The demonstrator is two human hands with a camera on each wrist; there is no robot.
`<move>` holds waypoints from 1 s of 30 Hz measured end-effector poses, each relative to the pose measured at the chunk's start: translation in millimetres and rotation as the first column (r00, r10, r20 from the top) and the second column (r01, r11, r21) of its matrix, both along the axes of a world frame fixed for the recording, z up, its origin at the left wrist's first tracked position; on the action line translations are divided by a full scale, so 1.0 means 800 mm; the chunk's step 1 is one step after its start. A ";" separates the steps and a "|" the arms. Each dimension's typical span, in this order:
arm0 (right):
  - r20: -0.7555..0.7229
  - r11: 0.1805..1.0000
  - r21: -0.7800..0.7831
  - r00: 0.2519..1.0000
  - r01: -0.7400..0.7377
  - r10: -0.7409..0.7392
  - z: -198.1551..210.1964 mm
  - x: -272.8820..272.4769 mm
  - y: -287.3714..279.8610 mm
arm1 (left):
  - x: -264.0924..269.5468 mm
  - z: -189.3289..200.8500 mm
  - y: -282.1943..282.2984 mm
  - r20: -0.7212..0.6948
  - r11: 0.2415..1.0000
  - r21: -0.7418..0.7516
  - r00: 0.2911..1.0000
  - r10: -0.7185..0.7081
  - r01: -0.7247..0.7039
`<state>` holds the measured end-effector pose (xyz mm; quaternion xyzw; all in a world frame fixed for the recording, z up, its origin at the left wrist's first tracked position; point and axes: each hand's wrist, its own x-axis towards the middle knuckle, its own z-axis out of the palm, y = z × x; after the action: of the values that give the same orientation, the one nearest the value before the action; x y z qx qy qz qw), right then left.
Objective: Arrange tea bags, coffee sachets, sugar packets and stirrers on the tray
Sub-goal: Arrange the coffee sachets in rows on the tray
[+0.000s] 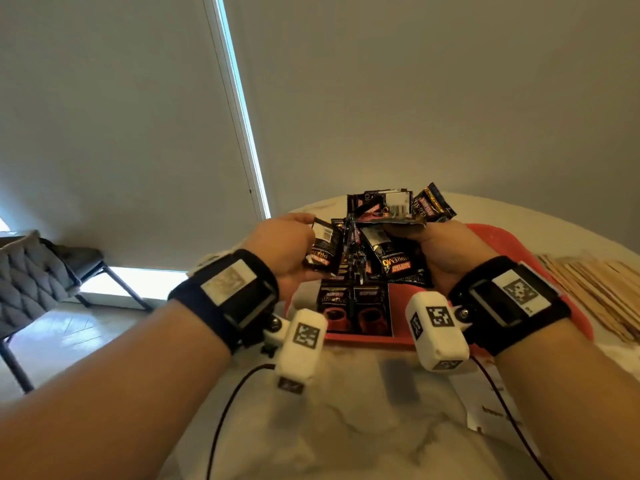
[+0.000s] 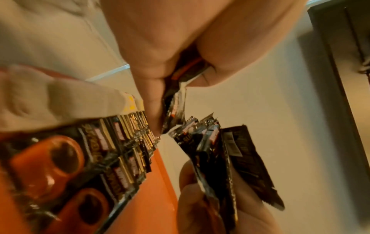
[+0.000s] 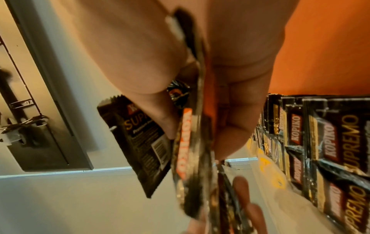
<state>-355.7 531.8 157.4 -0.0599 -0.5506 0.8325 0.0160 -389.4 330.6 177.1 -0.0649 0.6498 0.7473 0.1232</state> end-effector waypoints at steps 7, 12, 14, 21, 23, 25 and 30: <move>0.003 0.999 -0.024 0.999 -0.032 0.032 0.008 -0.006 0.015 | -0.014 -0.004 0.025 0.115 0.981 0.188 0.993 0.031 -0.052; 0.069 0.989 -0.080 0.989 -0.125 0.131 0.010 -0.009 0.011 | -0.017 -0.010 0.040 0.131 0.949 0.313 0.991 -0.016 -0.026; 0.108 0.987 -0.076 0.983 -0.141 0.149 0.008 -0.009 0.009 | -0.017 -0.012 0.050 0.134 0.933 0.360 0.990 -0.042 -0.009; 0.159 0.966 0.218 0.982 -0.138 0.104 0.000 -0.017 0.015 | -0.014 -0.026 0.068 0.144 0.891 0.373 0.933 -0.331 0.259; 0.160 0.950 0.289 0.985 -0.116 0.071 -0.002 -0.018 0.018 | -0.014 -0.028 0.068 0.170 0.888 0.359 0.916 -0.364 0.286; 0.134 0.964 0.239 0.987 -0.116 0.086 -0.004 -0.021 0.020 | -0.018 -0.030 0.067 0.187 0.886 0.359 0.907 -0.377 0.294; 0.144 0.979 0.103 0.976 -0.178 0.162 0.000 -0.025 0.023 | -0.034 -0.031 0.071 0.209 0.905 0.355 0.924 -0.319 0.232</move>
<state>-375.8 549.9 157.3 -0.0675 -0.6006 0.7917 -0.0892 -416.2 387.7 152.1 -0.0488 0.4987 0.8031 0.3224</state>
